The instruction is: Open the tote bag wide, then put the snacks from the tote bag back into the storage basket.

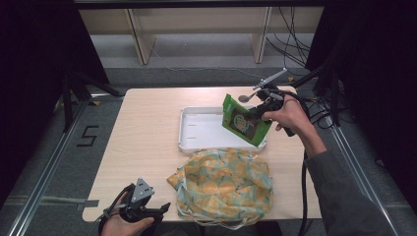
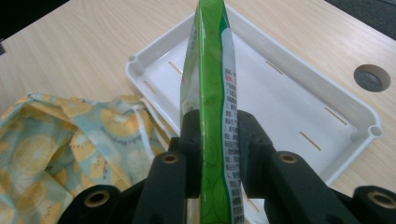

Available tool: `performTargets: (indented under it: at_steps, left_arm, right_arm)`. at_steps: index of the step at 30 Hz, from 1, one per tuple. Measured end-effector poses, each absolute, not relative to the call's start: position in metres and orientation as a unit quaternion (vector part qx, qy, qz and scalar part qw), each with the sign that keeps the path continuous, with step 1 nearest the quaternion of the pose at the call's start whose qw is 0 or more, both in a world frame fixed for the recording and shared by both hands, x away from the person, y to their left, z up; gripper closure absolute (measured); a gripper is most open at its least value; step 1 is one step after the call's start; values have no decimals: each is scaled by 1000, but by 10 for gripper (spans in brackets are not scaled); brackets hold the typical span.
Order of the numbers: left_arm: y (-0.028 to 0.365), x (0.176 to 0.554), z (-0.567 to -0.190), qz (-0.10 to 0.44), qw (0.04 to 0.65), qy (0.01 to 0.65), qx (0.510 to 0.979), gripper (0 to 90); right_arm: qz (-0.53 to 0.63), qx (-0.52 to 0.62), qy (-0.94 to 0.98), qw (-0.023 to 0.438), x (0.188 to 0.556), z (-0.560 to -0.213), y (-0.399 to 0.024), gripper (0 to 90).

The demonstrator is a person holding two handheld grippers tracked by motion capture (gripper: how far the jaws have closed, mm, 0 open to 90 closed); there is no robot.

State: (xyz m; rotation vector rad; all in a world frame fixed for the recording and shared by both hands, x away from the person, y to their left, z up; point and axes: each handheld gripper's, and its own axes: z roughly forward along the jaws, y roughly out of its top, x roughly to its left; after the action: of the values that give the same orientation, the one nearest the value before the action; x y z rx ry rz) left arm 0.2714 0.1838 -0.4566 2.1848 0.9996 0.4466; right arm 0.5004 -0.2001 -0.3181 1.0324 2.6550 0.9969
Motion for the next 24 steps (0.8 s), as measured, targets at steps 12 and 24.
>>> performTargets:
  at_steps: [12, 24]
  left_arm:
    - [191, 266, -459, 180, 330, 386, 842, 219]
    - [187, 265, -464, 173, 336, 388, 841, 208]
  right_arm:
    - [322, 384, 864, 60, 520, -327, -197, 754]
    - [328, 414, 846, 76, 546, -344, -194, 754]
